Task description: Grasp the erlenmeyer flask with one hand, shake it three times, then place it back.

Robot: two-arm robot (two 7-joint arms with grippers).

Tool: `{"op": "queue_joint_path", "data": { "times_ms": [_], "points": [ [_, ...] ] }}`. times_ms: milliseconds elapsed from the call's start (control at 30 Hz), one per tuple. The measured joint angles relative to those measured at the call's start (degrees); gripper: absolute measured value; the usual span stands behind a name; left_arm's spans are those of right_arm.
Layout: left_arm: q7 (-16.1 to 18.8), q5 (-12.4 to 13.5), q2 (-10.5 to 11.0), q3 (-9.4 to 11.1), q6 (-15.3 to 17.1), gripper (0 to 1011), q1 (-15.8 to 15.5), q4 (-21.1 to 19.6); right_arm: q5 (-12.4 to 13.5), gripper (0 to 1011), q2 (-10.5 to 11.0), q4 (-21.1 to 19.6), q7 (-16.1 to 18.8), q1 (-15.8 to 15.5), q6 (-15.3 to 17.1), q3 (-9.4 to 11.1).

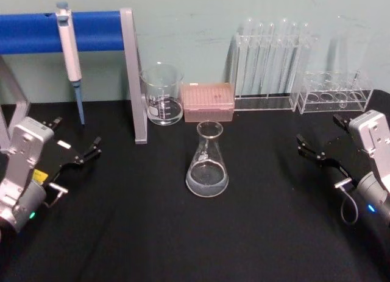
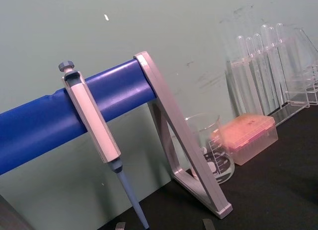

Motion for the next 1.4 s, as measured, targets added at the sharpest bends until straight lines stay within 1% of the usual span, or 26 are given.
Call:
{"op": "queue_joint_path", "data": {
  "times_ms": [967, 1233, 1367, 1400],
  "points": [
    [0.0, 0.0, 0.0, 0.0, 0.0, 1001, 0.0, 0.0, 0.0, 1003, 0.0, 0.0, 0.0, 0.0, 0.0, 0.0],
    [0.0, 0.0, 0.0, 0.0, 0.0, 1001, 0.0, 0.0, 1.3, 1003, -0.3, -0.7, 3.0, -0.8, -0.5, 1.6],
    [0.0, 0.0, 0.0, 0.0, 0.0, 1001, 0.0, 0.0, 2.3, 1003, -0.2, -1.3, 5.1, -1.2, -0.9, 2.3],
    [0.0, 0.0, 0.0, 0.0, 0.0, 1001, 0.0, 0.0, 2.9, 1003, -0.2, -1.5, 6.2, -1.3, -1.2, 2.5]
  ]
}}
